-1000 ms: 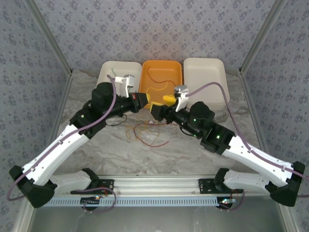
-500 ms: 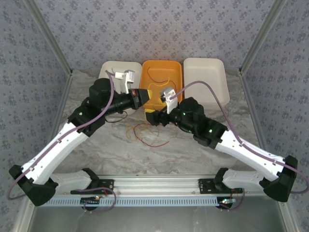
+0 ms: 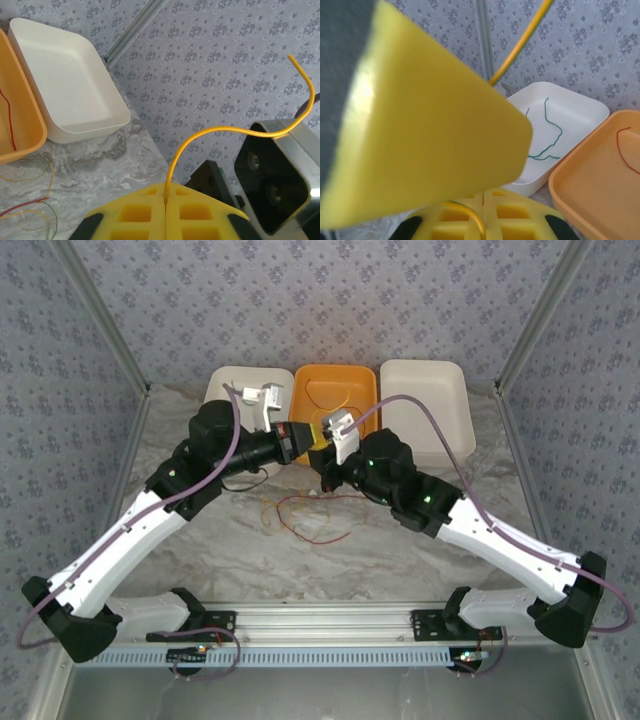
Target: Untangle the cables
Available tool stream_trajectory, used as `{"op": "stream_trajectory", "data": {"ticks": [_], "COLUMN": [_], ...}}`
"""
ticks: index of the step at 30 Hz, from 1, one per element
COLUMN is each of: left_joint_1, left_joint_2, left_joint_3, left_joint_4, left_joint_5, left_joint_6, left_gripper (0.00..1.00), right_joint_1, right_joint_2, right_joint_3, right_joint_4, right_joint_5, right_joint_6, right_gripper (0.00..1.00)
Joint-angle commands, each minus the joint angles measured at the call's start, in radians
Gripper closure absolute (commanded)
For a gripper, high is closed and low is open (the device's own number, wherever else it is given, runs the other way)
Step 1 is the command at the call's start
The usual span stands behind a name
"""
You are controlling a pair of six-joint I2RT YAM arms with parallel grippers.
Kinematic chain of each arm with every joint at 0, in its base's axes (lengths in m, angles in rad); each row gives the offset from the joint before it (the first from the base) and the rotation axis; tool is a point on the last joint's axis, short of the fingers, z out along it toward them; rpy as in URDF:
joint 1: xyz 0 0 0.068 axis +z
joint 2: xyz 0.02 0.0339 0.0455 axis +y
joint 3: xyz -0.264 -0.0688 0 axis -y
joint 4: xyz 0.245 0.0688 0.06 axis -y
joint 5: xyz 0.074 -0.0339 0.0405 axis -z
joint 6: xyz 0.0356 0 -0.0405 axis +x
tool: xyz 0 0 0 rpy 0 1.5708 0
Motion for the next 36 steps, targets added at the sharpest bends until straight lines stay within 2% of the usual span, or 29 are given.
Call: {"op": "stream_trajectory", "data": {"ticks": [1, 2, 3, 5, 7, 8, 11, 15, 19, 21, 23, 25, 27, 30, 33, 36], "left_joint_1": [-0.006, -0.006, -0.006, -0.005, -0.006, -0.005, 0.001, 0.007, 0.005, -0.001, -0.021, -0.054, -0.083, -0.095, -0.162, -0.195], "left_joint_2": [-0.025, -0.044, -0.068, -0.116, -0.166, -0.192, -0.234, -0.231, -0.213, -0.169, -0.113, -0.055, 0.009, 0.052, 0.030, 0.028], "left_joint_3": [0.039, 0.029, 0.014, -0.025, -0.089, -0.126, -0.221, -0.370, -0.576, -0.632, -0.622, -0.570, -0.529, -0.585, -0.622, -0.639], "left_joint_4": [0.013, 0.004, -0.006, -0.028, -0.025, -0.023, -0.049, -0.039, 0.166, 0.275, 0.319, 0.274, 0.159, 0.248, 0.288, 0.317], "left_joint_5": [-0.017, -0.051, -0.095, -0.182, -0.258, -0.297, -0.369, -0.402, -0.395, -0.363, -0.337, -0.351, -0.437, -0.401, -0.502, -0.530], "left_joint_6": [0.004, 0.008, 0.011, 0.008, 0.003, -0.002, -0.035, -0.169, -0.347, -0.381, -0.313, -0.153, -0.022, 0.059, 0.125, 0.209], "left_gripper": [0.54, 0.38, 0.27, 0.19, 0.17, 0.13, 0.12, 0.17, 0.16, 0.19, 0.27, 0.28, 0.27, 0.24, 0.18, 0.16], "right_joint_1": [-0.021, -0.034, -0.052, -0.090, -0.135, -0.156, -0.206, -0.247, -0.270, -0.280, -0.291, -0.296, -0.303, -0.316, -0.329, -0.346], "right_joint_2": [-0.021, -0.034, -0.043, -0.056, -0.056, -0.054, -0.051, -0.038, -0.009, 0.013, 0.031, 0.039, 0.041, 0.039, 0.047, 0.059], "right_joint_3": [0.087, 0.108, 0.130, 0.181, 0.246, 0.277, 0.369, 0.502, 0.638, 0.703, 0.761, 0.794, 0.822, 0.858, 0.895, 0.926], "right_joint_4": [-0.050, -0.069, -0.093, -0.142, -0.204, -0.234, -0.301, -0.384, -0.444, -0.481, -0.525, -0.540, -0.551, -0.568, -0.596, -0.618], "right_joint_5": [0.066, 0.091, 0.098, 0.103, 0.096, 0.088, 0.072, 0.067, 0.049, 0.043, 0.036, 0.031, 0.035, 0.030, 0.025, -0.002], "right_joint_6": [0.056, 0.085, 0.108, 0.151, 0.194, 0.209, 0.234, 0.243, 0.242, 0.241, 0.242, 0.242, 0.241, 0.241, 0.244, 0.256], "right_gripper": [1.00, 1.00, 1.00, 1.00, 1.00, 1.00, 1.00, 1.00, 1.00, 1.00, 1.00, 1.00, 1.00, 1.00, 1.00, 1.00]}}
